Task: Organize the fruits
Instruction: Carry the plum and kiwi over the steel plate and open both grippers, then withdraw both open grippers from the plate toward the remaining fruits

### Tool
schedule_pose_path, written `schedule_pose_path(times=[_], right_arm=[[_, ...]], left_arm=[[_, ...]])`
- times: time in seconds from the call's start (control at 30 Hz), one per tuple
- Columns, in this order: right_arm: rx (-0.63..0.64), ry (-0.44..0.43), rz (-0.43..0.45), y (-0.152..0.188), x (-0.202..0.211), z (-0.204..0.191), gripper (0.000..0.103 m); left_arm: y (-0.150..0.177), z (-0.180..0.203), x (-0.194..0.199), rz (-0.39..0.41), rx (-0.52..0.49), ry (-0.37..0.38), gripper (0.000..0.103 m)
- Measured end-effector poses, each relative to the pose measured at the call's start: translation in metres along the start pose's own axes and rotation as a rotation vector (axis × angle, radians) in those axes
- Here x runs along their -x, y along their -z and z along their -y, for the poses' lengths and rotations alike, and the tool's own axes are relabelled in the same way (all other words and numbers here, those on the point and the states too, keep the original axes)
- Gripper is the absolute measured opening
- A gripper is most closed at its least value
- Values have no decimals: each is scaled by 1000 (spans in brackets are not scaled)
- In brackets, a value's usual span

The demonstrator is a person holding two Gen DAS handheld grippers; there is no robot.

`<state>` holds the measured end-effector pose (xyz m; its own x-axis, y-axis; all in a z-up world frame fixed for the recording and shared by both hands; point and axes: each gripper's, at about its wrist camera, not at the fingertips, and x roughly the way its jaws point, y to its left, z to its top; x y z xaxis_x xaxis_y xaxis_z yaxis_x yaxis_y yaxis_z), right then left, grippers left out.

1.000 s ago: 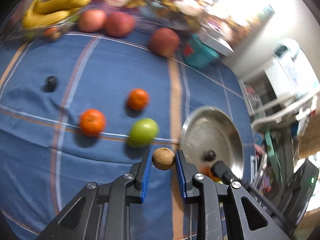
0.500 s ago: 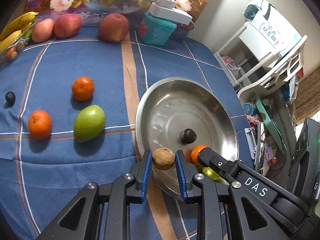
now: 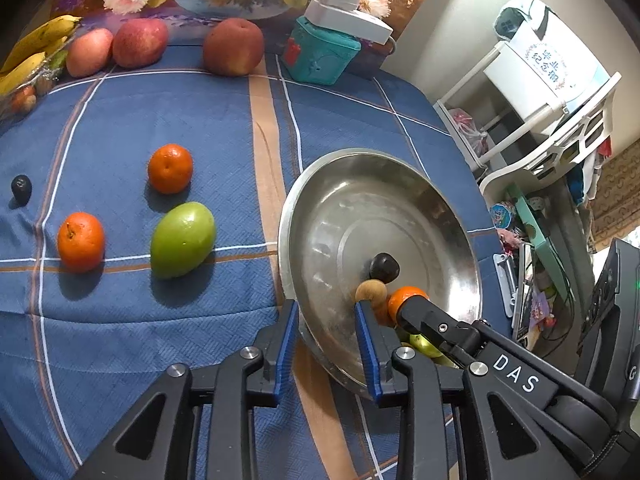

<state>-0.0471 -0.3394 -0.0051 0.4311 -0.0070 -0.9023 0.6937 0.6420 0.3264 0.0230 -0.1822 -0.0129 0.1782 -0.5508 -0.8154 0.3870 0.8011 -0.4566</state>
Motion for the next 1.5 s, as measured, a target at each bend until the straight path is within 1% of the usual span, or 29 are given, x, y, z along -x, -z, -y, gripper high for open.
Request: schedule_pose_path(times=[0.2,0.53,0.63,0.7,0.83,0.87,0.93,0.97,1.0,1.03,1.07,1.1,1.13,1.2,1.23,1.27,1.3,1.33,1.37,1.4,1.43,1.5], right_arm=[[-4,-4,0,0,0,0,28],[0,-7,1,1,0,-2,29],[7,-9,2,1,0,-3,28],[9,-10,2,1,0,-4,28],[19,-11,0,1,-1,-6,28],[27,-11,-1,2,-1,-7,28],[46,-11,-2,3,-1,-11,28],[62,-11,-2,4,-1,-14,28],[79,-12,-3,4,-2,-17,28],[98,-12,-3,5,-2,-20,29],[122,-13,-3,6,-2,-25,31],[157,-14,-3,9,-3,-32,41],[175,-16,-3,10,-3,-36,54],[226,-22,0,15,-3,-46,63],[248,-24,0,18,-3,-51,65],[271,-21,1,20,-3,-55,66],[286,-15,2,21,-4,-58,71],[305,-6,4,23,-5,-61,76],[315,-1,6,24,-5,-63,78],[331,5,9,25,-6,-65,84],[341,9,11,25,-6,-66,86],[361,17,22,26,-6,-69,87]], left_arm=[[0,-2,0,-3,2,-1,36],[1,-7,-1,-11,17,-10,36],[-1,-13,2,-7,36,-38,37],[-3,-19,4,-3,53,-55,40],[-5,-34,9,-3,95,-106,42],[-6,-38,11,-7,108,-131,44],[-6,-46,16,-8,125,-189,52],[-7,-50,19,-6,134,-222,60],[-7,-54,21,-4,142,-242,64],[-8,-58,23,-5,154,-257,65],[-9,-64,26,-6,173,-269,69],[-10,-70,29,-6,190,-281,75],[-11,-77,33,0,210,-298,77],[-12,-87,39,13,230,-328,85],[-12,-91,43,21,238,-347,87],[-13,-97,46,32,243,-368,93],[-14,-100,49,41,247,-384,100],[-14,-104,53,53,249,-401,103],[-14,-107,56,63,250,-412,103],[-15,-109,61,75,249,-426,103],[-15,-111,63,84,245,-440,103],[-17,-114,69,106,232,-467,103]])
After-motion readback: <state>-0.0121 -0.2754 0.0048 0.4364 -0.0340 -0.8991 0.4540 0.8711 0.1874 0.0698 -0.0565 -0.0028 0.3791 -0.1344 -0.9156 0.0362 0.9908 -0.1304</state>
